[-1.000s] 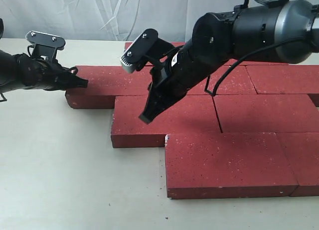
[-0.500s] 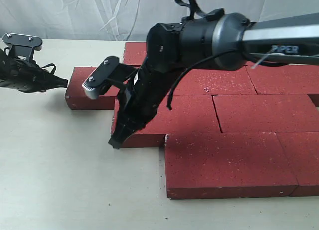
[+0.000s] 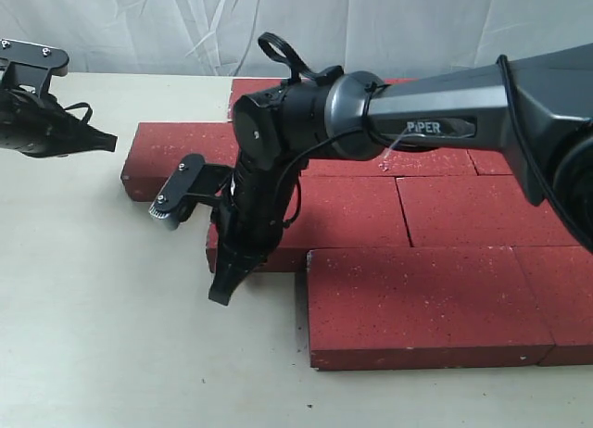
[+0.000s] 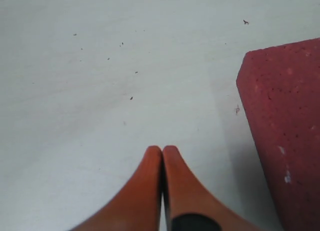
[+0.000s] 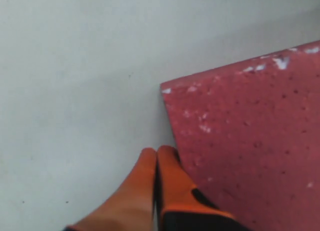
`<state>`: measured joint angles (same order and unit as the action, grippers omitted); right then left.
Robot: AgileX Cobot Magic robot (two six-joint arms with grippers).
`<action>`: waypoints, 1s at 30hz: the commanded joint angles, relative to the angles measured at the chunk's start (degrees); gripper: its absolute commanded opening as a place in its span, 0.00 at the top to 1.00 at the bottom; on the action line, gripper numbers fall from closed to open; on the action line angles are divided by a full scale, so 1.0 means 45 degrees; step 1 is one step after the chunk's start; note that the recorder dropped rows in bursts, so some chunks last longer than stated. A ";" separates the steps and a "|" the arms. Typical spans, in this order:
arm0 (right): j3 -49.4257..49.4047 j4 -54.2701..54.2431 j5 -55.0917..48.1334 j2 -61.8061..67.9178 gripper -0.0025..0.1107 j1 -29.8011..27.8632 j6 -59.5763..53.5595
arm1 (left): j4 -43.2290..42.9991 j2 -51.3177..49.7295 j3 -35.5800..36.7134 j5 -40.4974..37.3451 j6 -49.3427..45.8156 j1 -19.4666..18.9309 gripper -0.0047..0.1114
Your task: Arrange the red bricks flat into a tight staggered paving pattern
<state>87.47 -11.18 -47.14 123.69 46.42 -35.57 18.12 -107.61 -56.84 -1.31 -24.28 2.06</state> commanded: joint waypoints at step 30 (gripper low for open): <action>0.0191 0.1389 -0.2152 -0.3411 0.99 -0.1397 0.2306 | 0.0111 0.0923 -0.0075 -0.1697 0.0029 -0.0042 0.96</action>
<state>88.05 -7.45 -54.92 110.33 42.43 -27.49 18.12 -105.43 -56.84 -4.93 -24.28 2.06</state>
